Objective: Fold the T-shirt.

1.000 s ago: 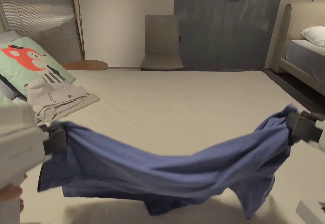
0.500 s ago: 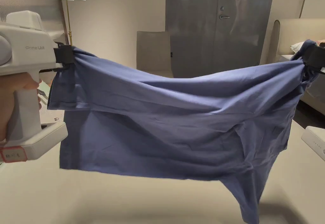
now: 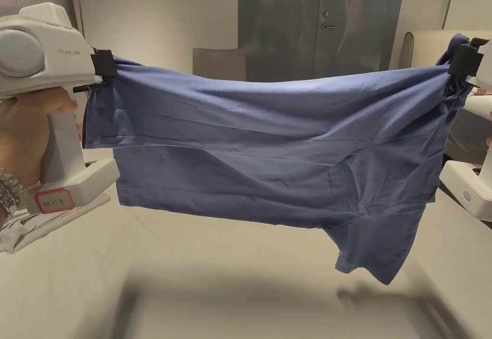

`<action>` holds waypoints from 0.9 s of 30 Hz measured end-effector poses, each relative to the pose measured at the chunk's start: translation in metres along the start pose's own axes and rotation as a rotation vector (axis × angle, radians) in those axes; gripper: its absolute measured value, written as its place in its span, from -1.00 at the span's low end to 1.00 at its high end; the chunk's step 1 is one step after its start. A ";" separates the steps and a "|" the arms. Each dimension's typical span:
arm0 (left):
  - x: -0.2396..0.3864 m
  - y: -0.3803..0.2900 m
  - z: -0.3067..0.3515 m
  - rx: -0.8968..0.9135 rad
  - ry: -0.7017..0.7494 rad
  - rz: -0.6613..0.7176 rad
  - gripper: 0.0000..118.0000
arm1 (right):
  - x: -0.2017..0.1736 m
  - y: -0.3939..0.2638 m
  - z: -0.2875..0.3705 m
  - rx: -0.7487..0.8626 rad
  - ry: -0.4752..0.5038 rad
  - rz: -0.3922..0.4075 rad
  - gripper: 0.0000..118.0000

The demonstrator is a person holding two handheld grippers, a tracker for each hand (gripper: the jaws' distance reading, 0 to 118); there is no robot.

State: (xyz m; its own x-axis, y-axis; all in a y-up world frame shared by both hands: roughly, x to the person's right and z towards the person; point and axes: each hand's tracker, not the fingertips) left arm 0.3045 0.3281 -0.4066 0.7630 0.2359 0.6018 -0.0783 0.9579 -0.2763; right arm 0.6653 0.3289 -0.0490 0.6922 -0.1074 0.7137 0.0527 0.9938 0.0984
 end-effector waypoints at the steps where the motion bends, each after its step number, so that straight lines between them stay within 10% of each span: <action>1: -0.002 -0.004 -0.004 -0.002 0.002 0.007 -0.93 | 0.000 -0.003 -0.002 -0.009 -0.004 0.013 -0.91; 27: -0.050 -0.177 0.198 -0.257 0.064 0.049 -0.93 | 0.024 -0.130 0.211 -0.295 -0.030 -0.043 -0.91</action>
State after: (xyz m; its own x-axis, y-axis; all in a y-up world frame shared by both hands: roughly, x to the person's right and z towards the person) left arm 0.1535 0.1787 -0.2397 0.8017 0.2624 0.5370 0.0432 0.8707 -0.4899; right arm 0.5231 0.1911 0.1019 0.6630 -0.1462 0.7342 0.2917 0.9537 -0.0736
